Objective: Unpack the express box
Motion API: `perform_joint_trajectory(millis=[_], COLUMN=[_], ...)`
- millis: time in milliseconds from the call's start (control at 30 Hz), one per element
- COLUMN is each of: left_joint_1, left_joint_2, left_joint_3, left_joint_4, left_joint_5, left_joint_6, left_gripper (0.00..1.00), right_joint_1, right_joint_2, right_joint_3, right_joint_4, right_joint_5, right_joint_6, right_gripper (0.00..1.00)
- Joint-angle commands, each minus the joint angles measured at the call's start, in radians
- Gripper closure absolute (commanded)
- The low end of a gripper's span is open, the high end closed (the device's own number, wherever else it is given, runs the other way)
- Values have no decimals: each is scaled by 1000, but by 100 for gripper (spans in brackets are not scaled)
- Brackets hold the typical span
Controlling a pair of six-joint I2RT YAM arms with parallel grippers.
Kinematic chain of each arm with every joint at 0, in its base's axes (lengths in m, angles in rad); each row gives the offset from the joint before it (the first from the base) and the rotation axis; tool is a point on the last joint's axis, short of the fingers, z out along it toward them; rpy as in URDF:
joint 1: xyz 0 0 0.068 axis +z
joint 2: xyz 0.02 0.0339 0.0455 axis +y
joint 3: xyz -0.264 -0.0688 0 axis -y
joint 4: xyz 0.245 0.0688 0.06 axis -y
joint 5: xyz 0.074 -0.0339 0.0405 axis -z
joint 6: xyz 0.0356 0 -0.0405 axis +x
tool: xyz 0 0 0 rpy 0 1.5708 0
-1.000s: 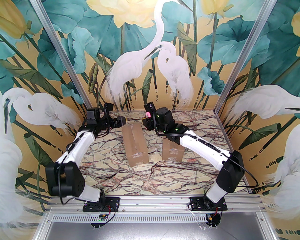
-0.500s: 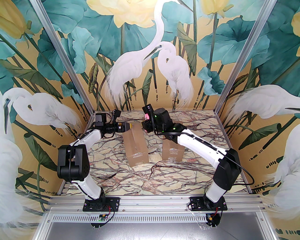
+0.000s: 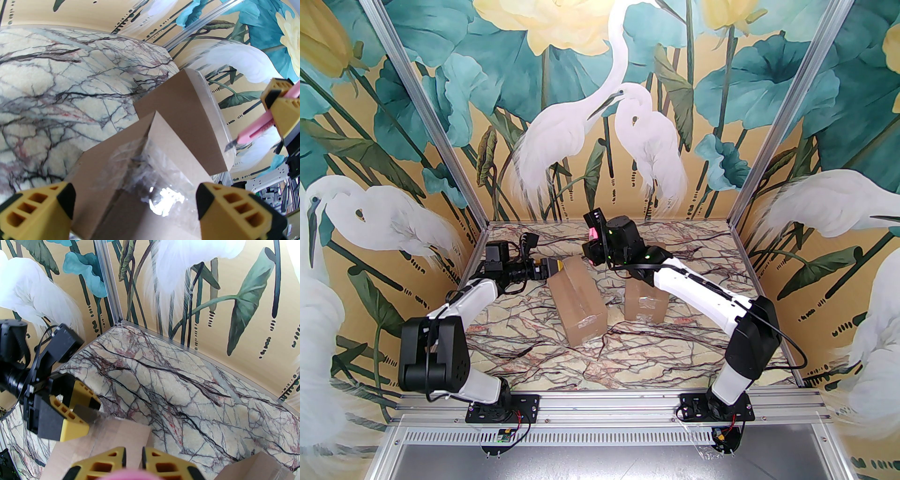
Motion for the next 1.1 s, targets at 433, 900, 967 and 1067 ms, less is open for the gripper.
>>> perform_joint_trajectory(millis=[433,900,967,1067], left_joint_1=[18,8,5,2], left_joint_2=[-18,8,12,20], left_joint_3=[61,28,29,27], left_joint_4=[-134,-138,-140,-145], left_joint_5=[-171,-171,-179,-181], left_joint_6=[-57,-57,-55,-52], left_gripper=[30,37,38,39], right_joint_1=[116,139,141,147], right_joint_2=[134,203,215,230], right_joint_3=[-58,-47,-36,-16], right_joint_4=[493,576,572,546], right_joint_5=[126,200,197,203], right_joint_6=[-39,-28,-21,-19], right_gripper=[100,100,100,100])
